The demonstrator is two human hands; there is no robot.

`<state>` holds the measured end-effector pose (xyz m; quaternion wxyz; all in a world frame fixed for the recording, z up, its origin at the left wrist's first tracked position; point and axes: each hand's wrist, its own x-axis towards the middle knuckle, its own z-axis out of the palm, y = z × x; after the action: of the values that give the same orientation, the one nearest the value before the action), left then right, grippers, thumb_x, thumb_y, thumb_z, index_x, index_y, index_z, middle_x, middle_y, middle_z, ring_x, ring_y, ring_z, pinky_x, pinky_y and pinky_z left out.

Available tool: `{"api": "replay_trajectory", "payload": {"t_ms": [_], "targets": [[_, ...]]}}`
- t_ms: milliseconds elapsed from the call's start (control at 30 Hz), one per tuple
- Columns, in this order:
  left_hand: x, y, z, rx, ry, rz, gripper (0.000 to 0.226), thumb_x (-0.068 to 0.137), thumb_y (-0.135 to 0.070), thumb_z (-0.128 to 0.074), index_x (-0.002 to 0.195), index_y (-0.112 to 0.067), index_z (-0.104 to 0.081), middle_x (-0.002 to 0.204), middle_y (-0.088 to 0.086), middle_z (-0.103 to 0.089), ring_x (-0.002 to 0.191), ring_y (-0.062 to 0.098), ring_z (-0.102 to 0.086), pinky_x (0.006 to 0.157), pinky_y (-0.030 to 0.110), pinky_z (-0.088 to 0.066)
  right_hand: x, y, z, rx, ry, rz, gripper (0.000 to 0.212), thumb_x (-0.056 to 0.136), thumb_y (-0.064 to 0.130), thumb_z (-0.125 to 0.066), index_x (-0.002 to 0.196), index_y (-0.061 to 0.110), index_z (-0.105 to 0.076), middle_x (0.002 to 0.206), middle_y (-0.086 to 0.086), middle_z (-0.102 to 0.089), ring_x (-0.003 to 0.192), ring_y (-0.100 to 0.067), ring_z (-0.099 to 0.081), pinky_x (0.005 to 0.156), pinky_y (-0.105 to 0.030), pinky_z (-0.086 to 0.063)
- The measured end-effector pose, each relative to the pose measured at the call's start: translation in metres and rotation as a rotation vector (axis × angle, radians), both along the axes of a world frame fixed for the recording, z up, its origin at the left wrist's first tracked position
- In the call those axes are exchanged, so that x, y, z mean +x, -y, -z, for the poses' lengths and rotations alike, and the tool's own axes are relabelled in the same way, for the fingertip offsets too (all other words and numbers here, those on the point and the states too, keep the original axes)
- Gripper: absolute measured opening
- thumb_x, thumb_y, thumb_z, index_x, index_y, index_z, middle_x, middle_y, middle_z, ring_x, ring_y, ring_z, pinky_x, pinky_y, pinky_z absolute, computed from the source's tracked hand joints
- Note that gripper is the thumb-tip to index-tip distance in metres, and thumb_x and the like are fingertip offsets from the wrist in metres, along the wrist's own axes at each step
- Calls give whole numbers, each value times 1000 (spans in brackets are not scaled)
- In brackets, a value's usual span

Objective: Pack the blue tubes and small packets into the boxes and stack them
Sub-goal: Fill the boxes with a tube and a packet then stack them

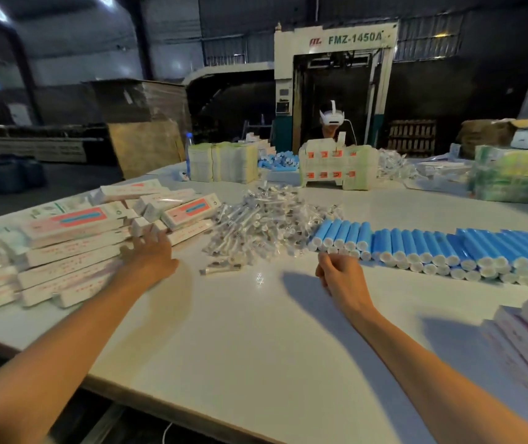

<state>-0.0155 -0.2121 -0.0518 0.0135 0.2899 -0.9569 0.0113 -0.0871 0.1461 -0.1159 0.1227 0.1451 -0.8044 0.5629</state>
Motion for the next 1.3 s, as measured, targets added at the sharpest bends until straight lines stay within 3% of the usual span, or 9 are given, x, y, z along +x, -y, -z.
{"api": "replay_trajectory", "payload": {"t_ms": [200,567,667,767,900,967,1033,1167,1300], "targets": [[28,49,17,-133,69,-67,74,108,-66,-32,161,-14,-28,163,15,-39,147,38,-40,118,53,-37,-1,2,0,16,0,-9,42,102,28,-50,67,11,-65,56,0,-64,51,-13,-54,59,-33,-46],[24,-26,-30,-110,-176,26,54,113,-33,-42,160,-13,-24,163,27,-28,144,48,-38,112,59,-42,6,1,-6,42,-1,18,41,104,29,-50,72,11,-68,61,-3,-67,55,-15,-58,65,-43,-55],[24,-79,-52,-20,-376,263,30,114,-27,-38,140,-16,-45,139,23,-55,119,46,-57,84,48,-44,8,2,-6,38,-2,33,41,104,30,-50,73,11,-68,61,-1,-67,54,-11,-57,64,-41,-54],[16,-140,-66,315,-542,453,26,115,-42,-34,118,-21,-49,99,8,-67,80,26,-65,60,38,-44,11,2,-10,76,-28,111,40,103,30,-48,73,13,-68,64,3,-67,58,-8,-61,66,-38,-53],[-6,-208,-57,1189,-562,538,51,112,-58,-32,128,-22,-62,91,7,-79,75,23,-78,66,39,-61,0,-11,-34,236,-50,350,29,102,31,-47,80,16,-58,81,-3,-68,76,-26,-63,66,-37,-47],[-16,-228,-42,1520,-526,477,59,111,-62,-31,117,-19,-69,84,8,-80,65,20,-75,60,33,-61,-12,-24,-48,373,-62,397,13,100,27,-51,99,16,-59,98,-7,-68,90,-29,-62,74,-38,-49],[-24,-241,-24,1756,-496,442,64,106,-70,-32,111,-20,-71,86,12,-78,60,20,-70,57,30,-60,-27,-42,-56,567,-55,421,29,101,23,-55,127,11,-55,124,-12,-61,115,-33,-56,91,-46,-52],[-34,-249,13,1946,-571,422,50,104,-56,-53,122,-11,-66,97,15,-74,66,22,-66,65,34,-57,-53,-77,-56,1041,-85,458,47,101,28,-52,144,10,-45,145,-13,-45,136,-34,-38,110,-47,-38],[-36,-238,28,2042,-512,352,32,101,-29,-61,116,-3,-71,92,17,-74,76,26,-71,78,38,-58,-64,-90,-47,1335,-145,427,37,104,33,-51,135,13,-56,137,-10,-58,131,-31,-43,104,-41,-38]]}}
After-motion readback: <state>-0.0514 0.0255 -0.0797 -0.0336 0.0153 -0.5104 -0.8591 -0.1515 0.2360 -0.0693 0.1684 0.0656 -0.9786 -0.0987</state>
